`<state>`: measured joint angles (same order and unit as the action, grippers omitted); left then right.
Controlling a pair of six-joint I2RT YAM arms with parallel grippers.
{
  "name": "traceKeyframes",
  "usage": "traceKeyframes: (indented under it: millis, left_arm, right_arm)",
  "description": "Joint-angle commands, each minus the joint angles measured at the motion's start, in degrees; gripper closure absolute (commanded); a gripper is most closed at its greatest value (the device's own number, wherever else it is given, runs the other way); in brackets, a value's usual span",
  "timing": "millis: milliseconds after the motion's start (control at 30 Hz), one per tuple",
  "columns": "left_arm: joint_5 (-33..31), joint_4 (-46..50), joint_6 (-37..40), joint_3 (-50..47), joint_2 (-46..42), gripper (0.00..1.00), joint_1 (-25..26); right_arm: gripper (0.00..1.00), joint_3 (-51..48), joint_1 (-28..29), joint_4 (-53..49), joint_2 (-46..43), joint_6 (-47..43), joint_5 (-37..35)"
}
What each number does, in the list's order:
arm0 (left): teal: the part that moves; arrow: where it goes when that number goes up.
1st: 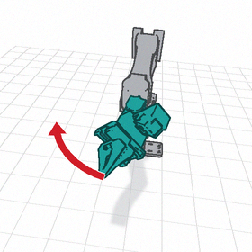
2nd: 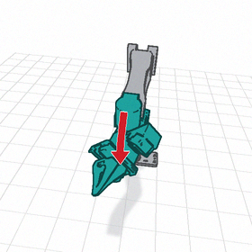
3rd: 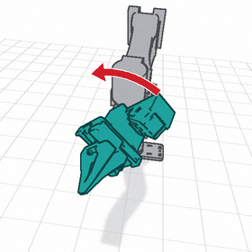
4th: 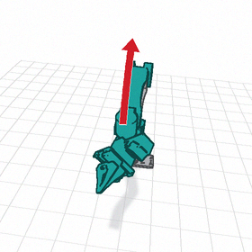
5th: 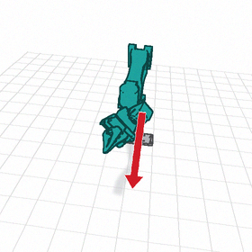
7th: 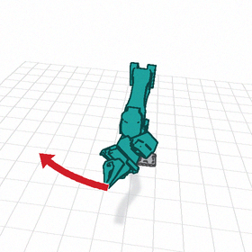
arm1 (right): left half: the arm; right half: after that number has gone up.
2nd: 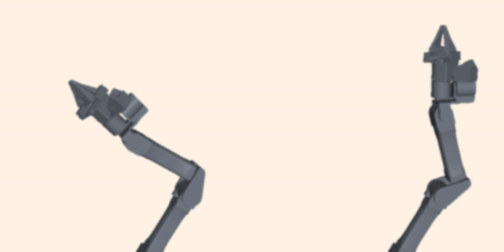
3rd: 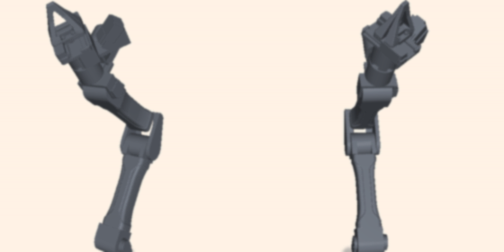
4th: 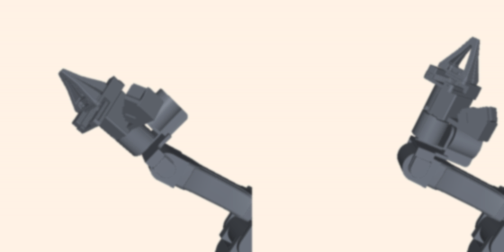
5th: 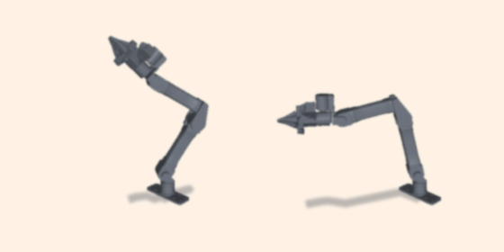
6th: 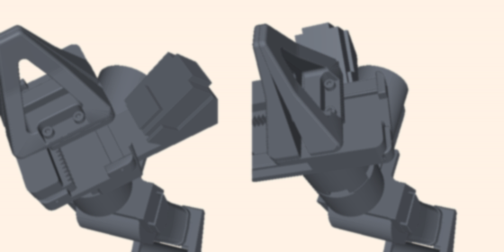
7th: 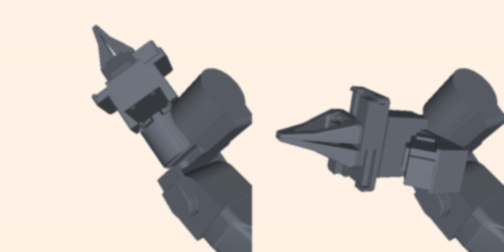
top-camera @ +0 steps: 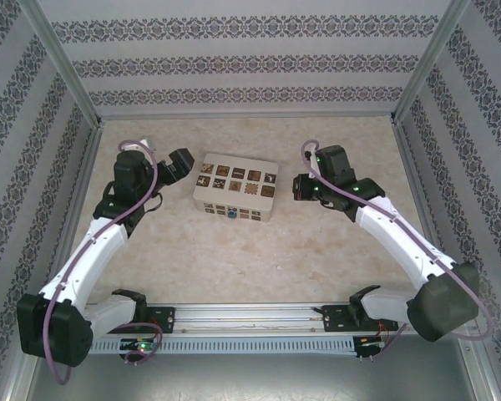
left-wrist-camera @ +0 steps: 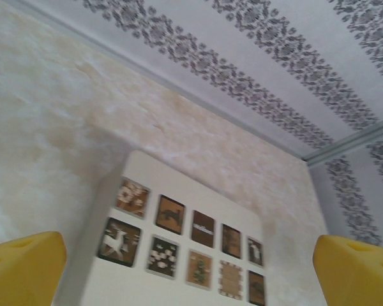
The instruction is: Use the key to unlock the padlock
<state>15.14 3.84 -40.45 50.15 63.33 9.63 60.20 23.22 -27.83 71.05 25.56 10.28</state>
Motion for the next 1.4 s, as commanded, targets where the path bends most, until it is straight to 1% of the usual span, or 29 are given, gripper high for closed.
traceKeyframes:
  millis: [0, 200, 367, 433, 600, 733, 933, 1033, 1167, 1367]
  left_arm:
    - [7.0, 0.1, -7.8, 2.7, 1.4, 0.01, -0.5]
    - [12.3, -3.7, -15.3, 5.1, 2.3, 0.01, -0.5]
    - [16.0, -10.0, -25.3, 5.2, 3.4, 0.0, -0.1]
    - [17.1, -14.0, -29.9, 5.2, 4.4, 0.0, 0.6]
    - [18.1, -19.0, -36.5, 7.6, 8.0, 0.0, 4.4]
    - [16.5, -26.0, -42.3, 8.6, 11.1, 0.0, 7.7]
    - [12.7, -30.2, -47.3, 9.9, 14.9, 0.0, 11.6]
    - [12.5, -32.8, -50.1, 10.2, 16.8, 0.0, 13.1]
    - [12.0, -35.4, -52.2, 11.0, 19.0, 0.01, 14.9]
    - [10.7, -36.4, -53.5, 12.0, 21.0, 0.03, 17.1]
  right_arm:
    - [1.0, 2.1, -0.9, 6.1, -2.1, 3.3, 5.5]
    - [1.0, 3.0, -1.1, 15.2, -3.2, 9.3, 10.1]
    - [1.0, 3.0, -0.3, 23.3, -2.6, 13.6, 11.9]
    - [1.0, 3.5, 0.5, 25.1, -1.9, 14.3, 11.8]
    - [1.0, 4.4, 2.8, 28.9, 0.3, 15.8, 11.0]
    - [1.0, 5.1, 4.4, 31.8, 2.5, 17.2, 10.7]
    - [1.0, 5.8, 6.6, 35.7, 5.7, 18.9, 10.6]
    - [1.0, 6.0, 7.3, 37.3, 6.8, 19.6, 10.4]
    - [1.0, 7.1, 8.0, 38.4, 8.2, 19.7, 10.3]
    - [1.0, 8.4, 9.0, 40.0, 10.3, 20.1, 10.8]
